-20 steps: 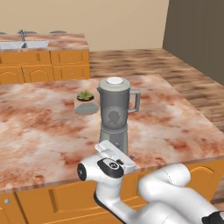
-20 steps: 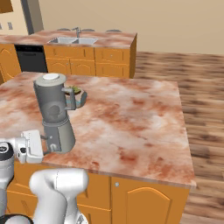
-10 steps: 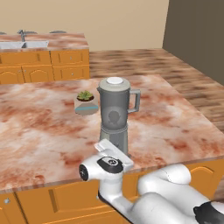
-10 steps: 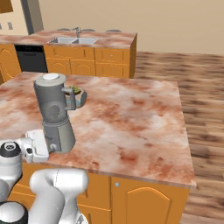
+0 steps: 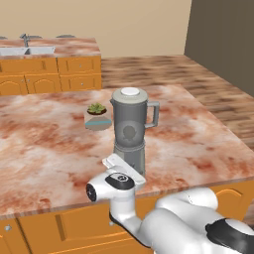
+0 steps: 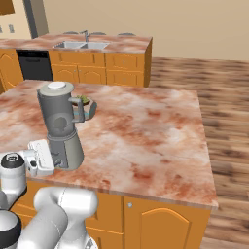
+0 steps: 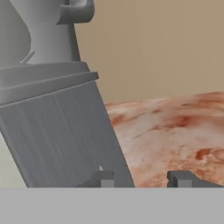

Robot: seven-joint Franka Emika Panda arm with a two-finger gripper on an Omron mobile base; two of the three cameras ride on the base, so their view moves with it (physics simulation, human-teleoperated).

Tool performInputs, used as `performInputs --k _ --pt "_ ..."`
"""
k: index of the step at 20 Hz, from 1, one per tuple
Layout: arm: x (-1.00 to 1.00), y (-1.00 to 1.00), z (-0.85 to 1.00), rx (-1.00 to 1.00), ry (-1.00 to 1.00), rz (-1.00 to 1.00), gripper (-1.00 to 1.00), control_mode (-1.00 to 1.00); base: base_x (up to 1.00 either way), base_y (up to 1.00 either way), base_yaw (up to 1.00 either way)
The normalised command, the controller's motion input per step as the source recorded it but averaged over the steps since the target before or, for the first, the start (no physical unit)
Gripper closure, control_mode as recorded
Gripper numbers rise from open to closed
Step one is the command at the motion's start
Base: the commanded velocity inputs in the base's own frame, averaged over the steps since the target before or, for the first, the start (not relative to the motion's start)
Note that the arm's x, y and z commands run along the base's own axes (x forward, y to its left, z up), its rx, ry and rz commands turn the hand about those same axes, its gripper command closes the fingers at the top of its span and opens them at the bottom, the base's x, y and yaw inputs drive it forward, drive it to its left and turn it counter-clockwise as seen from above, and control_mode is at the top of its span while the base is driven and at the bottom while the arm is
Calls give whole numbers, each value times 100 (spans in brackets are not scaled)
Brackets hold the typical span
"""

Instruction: Open the blender lid, put the mango in the blender, close the lid, and start the blender.

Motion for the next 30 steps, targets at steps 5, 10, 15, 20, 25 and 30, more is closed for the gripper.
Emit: performInputs --k 5,10,15,20,25,30 --pt "27 -1 -22 3 -13 1 -100 -100 0 0 0" --pt "0 -10 -6 6 -23 4 -100 -100 0 0 0" --pt "0 -12 0 7 -24 4 -100 -100 0 0 0" --pt "2 -9 1 5 -21 5 -100 -100 0 0 0" --pt "31 -9 0 10 -21 12 -100 -100 0 0 0" --pt "38 -4 -7 10 -16 15 -100 -100 0 0 0"
